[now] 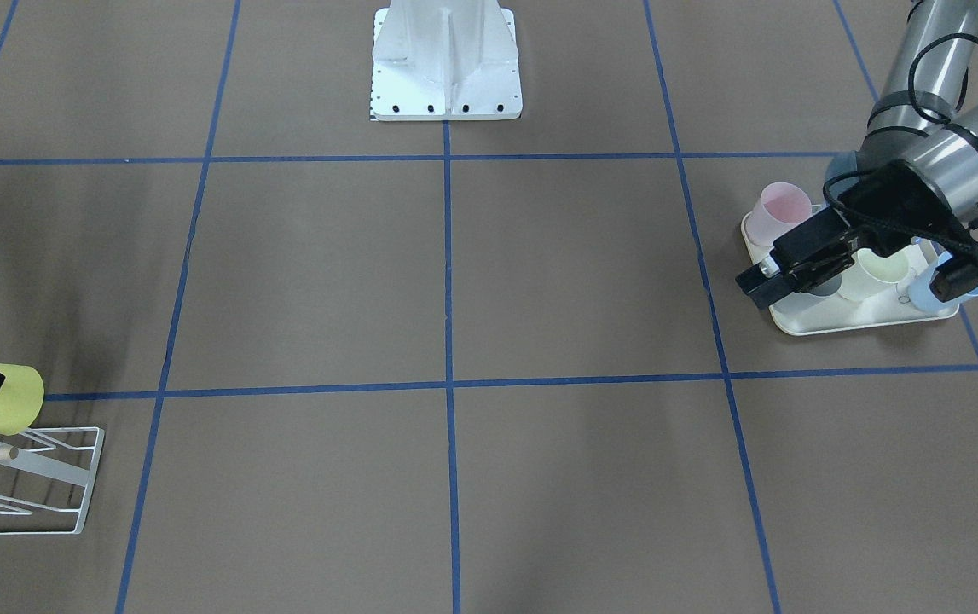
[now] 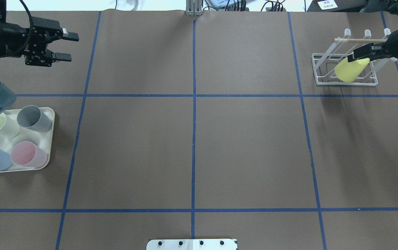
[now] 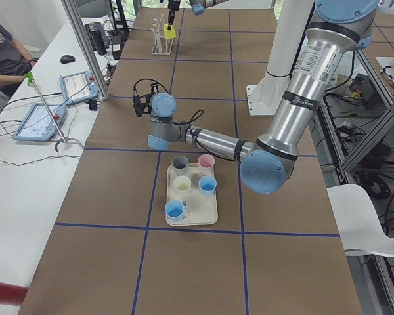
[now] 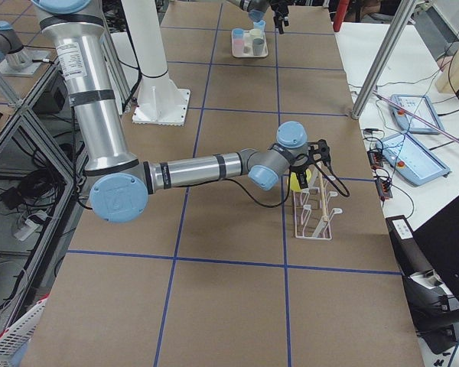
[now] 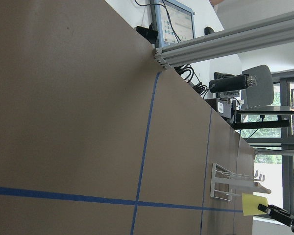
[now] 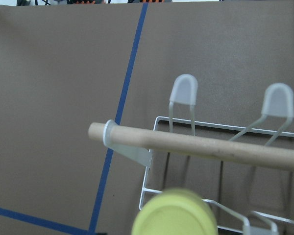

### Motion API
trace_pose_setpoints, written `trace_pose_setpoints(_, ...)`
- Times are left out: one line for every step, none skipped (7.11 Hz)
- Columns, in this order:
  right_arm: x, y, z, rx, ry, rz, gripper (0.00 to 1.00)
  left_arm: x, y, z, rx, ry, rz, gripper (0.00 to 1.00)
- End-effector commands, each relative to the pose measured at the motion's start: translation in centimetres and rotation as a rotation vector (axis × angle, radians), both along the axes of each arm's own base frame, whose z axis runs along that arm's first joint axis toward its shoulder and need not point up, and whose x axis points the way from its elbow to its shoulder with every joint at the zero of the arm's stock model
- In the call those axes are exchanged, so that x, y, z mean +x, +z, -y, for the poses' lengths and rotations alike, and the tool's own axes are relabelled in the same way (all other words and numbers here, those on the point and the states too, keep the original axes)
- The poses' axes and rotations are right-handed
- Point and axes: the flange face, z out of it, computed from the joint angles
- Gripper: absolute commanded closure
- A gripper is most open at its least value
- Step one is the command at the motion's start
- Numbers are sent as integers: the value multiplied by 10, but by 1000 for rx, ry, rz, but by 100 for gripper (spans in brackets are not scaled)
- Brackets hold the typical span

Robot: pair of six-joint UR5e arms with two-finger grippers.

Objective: Transfer IKEA cup to right arm and place on rack

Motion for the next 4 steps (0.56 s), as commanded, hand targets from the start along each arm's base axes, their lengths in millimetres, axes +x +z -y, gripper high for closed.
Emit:
trace_pose_setpoints(-1, 1, 0, 0, -2, 0, 1, -10, 24, -4, 32, -16, 44, 13)
trace_pose_setpoints(-1, -1, 0, 1, -3, 3, 1, -20, 54, -9, 83, -33, 125, 13)
trace_pose_setpoints(-1, -4, 0, 3, -6, 7, 1, -36, 66, 1, 107, -57, 213, 13)
trace_pose_setpoints(0, -6, -1, 4, -5, 10, 1, -50, 103, -7, 157, -62, 306, 13)
